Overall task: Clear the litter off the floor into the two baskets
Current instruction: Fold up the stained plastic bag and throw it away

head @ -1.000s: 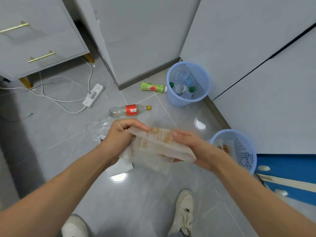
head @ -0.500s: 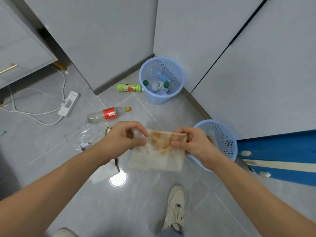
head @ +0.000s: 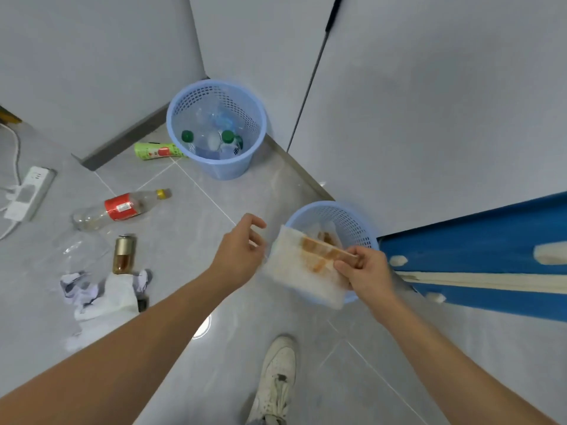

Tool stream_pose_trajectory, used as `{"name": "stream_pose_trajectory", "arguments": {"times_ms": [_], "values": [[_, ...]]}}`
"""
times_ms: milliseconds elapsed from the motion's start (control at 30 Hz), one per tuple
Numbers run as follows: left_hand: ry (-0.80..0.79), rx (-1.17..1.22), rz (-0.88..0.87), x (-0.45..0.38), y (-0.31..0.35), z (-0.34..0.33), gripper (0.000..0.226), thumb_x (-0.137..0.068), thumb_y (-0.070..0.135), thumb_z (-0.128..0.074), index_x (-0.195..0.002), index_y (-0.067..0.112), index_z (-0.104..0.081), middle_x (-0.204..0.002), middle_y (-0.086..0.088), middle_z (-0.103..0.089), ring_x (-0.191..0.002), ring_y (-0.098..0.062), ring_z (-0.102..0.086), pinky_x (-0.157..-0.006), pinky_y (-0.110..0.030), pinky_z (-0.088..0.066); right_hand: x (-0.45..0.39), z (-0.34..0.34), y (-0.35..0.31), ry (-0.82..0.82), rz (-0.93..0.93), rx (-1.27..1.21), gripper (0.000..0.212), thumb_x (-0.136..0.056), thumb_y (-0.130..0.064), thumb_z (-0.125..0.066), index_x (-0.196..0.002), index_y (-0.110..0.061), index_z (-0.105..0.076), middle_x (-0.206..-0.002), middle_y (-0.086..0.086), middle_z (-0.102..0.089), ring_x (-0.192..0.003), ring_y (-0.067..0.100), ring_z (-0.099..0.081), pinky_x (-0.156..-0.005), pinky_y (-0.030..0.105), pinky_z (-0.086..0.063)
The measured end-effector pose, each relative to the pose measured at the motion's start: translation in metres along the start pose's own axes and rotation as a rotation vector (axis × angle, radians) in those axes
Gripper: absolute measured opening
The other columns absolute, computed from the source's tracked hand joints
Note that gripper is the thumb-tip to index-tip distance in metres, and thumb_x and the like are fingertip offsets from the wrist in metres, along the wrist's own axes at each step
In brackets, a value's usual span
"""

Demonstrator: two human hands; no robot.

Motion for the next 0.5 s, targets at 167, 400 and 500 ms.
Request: {"name": "stream_pose_trajectory", "arguments": {"times_ms": [167,400,500], "values": [[-0.078,-0.003,0.07,-0.025,-0.018,-0.076,0.02,-0.092,0.011,-0.059,-0.107,0.023,-0.066,-0.089,-0.002,-0.07,-0.085,-0.023,-0.068,-0.075,-0.04,-0.058,-0.027,0.039,0.047,0.263,0.084,0.282,0.02,-0.085,-0.005,-0.075,-0.072,-0.015,-0.063,-0.065,0.0,-0.064,-0.061,0.012,-0.058,-0.056,0.026,-0.041],[-0.317,-0.196,0.111,-0.042,-0.041,-0.147,0.049,-0.101,0.021,-0.053,-0.149,0.026,-0.045,-0.144,-0.004,-0.049,-0.129,-0.024,-0.052,-0.105,-0.031,-0.041,-0.067,-0.02,0.071,0.09,0.189,0.496,0.024,-0.087,-0.011,-0.069,-0.069,-0.016,-0.055,-0.064,-0.003,-0.057,-0.063,0.018,-0.055,-0.053,0.029,-0.037],[-0.444,-0.505,0.039,-0.059,-0.053,-0.167,0.061,-0.098,0.022,-0.052,-0.155,0.029,-0.034,-0.148,-0.009,-0.042,-0.127,-0.029,-0.051,-0.103,-0.035,-0.044,-0.088,-0.032,0.076,0.135,0.319,0.844,0.008,-0.086,-0.016,-0.075,-0.092,-0.015,-0.07,-0.096,0.006,-0.064,-0.091,0.028,-0.061,-0.068,0.035,-0.047]]}}
Point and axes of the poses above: each hand's wrist, its own x-axis away from the middle knuckle, its own z-axis out of the back of the hand, y = z × x, the point moved 2 cm from there along -x, towards the middle knuckle
